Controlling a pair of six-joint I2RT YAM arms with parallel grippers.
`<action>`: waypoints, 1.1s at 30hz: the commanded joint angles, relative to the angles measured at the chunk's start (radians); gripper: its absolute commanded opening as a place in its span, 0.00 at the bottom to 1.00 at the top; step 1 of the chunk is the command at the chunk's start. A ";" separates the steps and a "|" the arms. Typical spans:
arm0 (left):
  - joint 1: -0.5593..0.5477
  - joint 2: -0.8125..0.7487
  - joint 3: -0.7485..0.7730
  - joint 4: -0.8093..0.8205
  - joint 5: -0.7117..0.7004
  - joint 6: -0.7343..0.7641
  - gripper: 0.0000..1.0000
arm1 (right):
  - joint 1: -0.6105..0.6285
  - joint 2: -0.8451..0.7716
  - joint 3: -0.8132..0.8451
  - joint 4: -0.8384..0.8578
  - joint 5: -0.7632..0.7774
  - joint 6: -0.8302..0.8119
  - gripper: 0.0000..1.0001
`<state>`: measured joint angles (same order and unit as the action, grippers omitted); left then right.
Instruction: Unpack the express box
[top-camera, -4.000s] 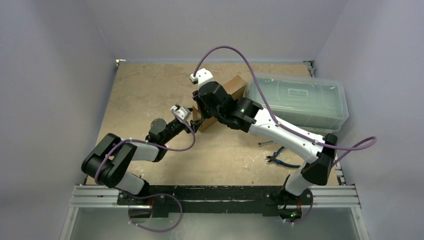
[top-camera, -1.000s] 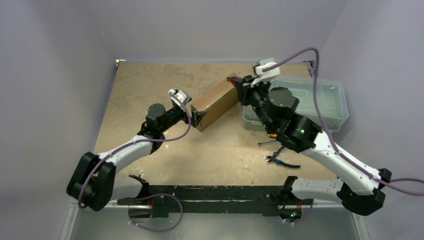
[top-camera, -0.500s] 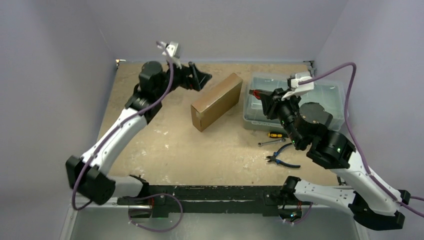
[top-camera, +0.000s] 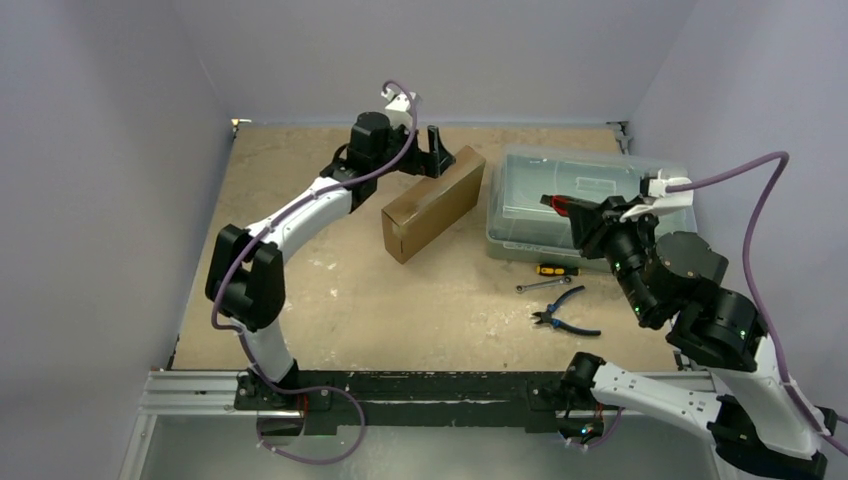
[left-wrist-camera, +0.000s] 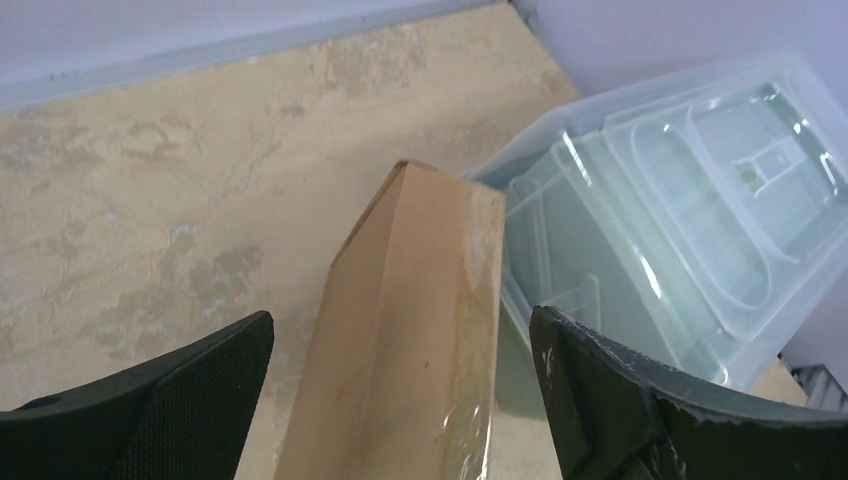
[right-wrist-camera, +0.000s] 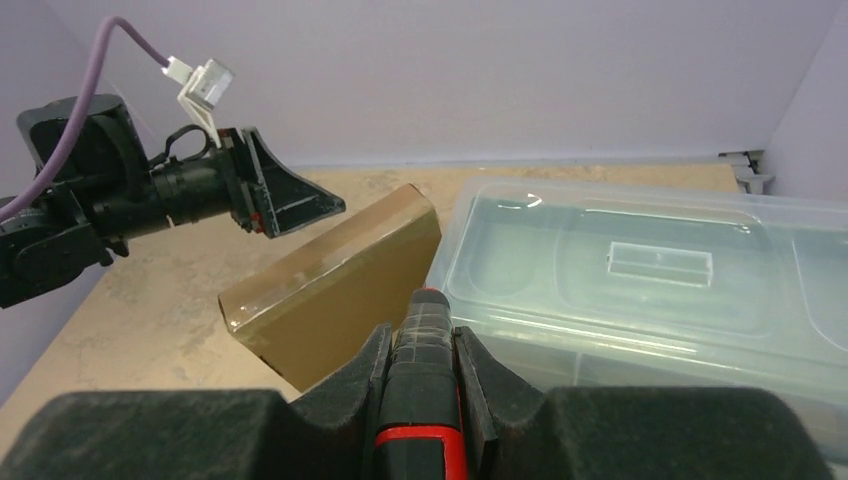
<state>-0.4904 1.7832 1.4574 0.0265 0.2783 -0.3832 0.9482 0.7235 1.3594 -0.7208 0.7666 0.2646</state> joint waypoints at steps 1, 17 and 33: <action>-0.040 -0.034 -0.024 0.203 -0.084 -0.017 0.99 | 0.001 -0.020 0.014 -0.015 0.034 0.033 0.00; -0.221 0.185 0.263 0.009 -0.463 0.184 0.98 | 0.002 -0.047 0.018 -0.022 0.002 0.037 0.00; -0.228 0.249 0.299 -0.097 -0.312 0.322 0.87 | 0.002 -0.049 0.004 -0.002 -0.019 0.037 0.00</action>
<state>-0.7177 2.0609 1.7329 -0.0582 -0.0986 -0.1184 0.9482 0.6674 1.3571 -0.7563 0.7635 0.2924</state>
